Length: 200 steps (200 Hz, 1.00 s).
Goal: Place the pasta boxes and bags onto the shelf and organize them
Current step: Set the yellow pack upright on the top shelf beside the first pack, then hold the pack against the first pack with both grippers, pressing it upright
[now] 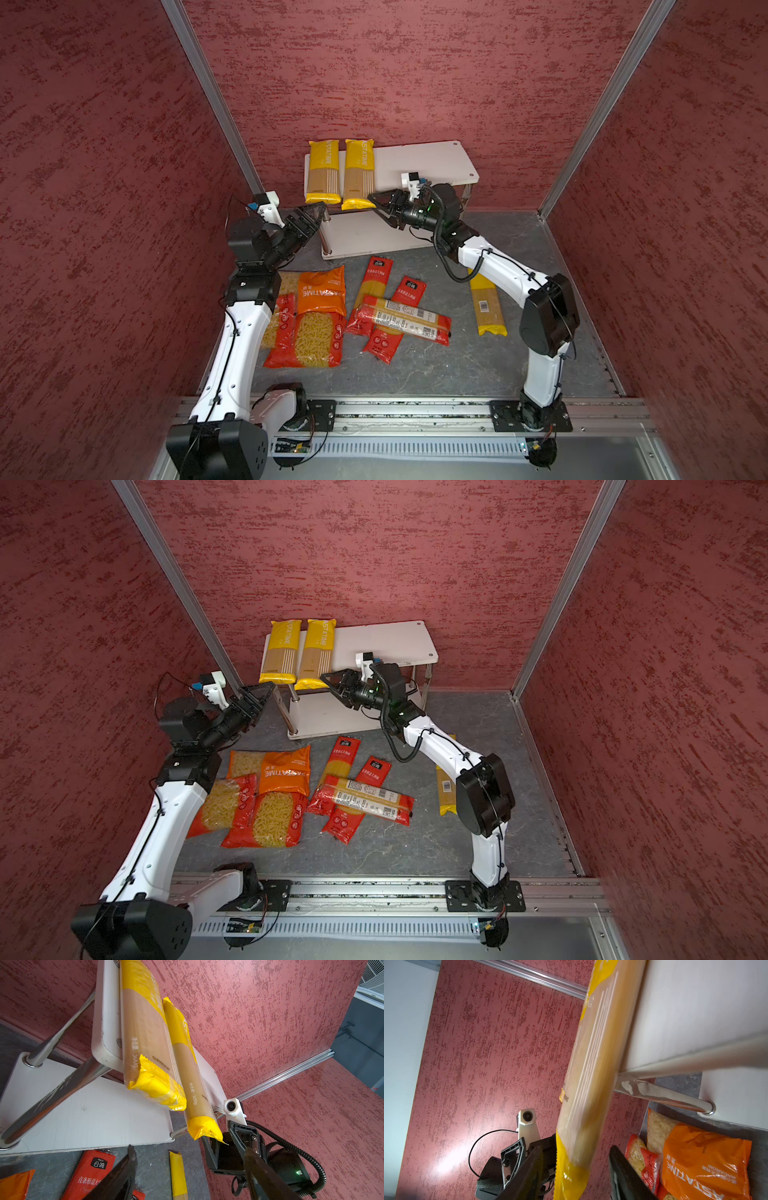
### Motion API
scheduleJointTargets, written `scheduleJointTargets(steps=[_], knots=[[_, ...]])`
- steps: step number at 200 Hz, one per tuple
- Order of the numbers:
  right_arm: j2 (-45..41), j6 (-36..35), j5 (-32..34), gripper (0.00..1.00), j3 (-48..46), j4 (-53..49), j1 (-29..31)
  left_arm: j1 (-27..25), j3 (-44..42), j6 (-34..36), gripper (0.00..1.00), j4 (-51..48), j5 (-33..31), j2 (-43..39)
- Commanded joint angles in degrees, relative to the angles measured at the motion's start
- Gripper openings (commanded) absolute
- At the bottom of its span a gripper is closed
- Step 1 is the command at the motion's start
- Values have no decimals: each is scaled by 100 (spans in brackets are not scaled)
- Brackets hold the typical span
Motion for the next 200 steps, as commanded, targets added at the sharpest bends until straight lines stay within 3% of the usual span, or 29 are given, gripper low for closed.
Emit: scheduleJointTargets(steps=[1, 65, 152, 200], knots=[[-479, -35, 354, 54, -295, 74, 63, -108, -99, 31, 80, 339, -78, 66], [-418, -254, 1044, 55, -67, -437, 448, -200, 8, -3, 79, 630, -71, 435], [35, -218, 1815, 54, 528, -977, 763, 122, 152, -208, 77, 947, 207, 863], [346, -411, 1863, 40, 973, -1180, 757, 285, 305, -360, 75, 1076, 358, 1086]])
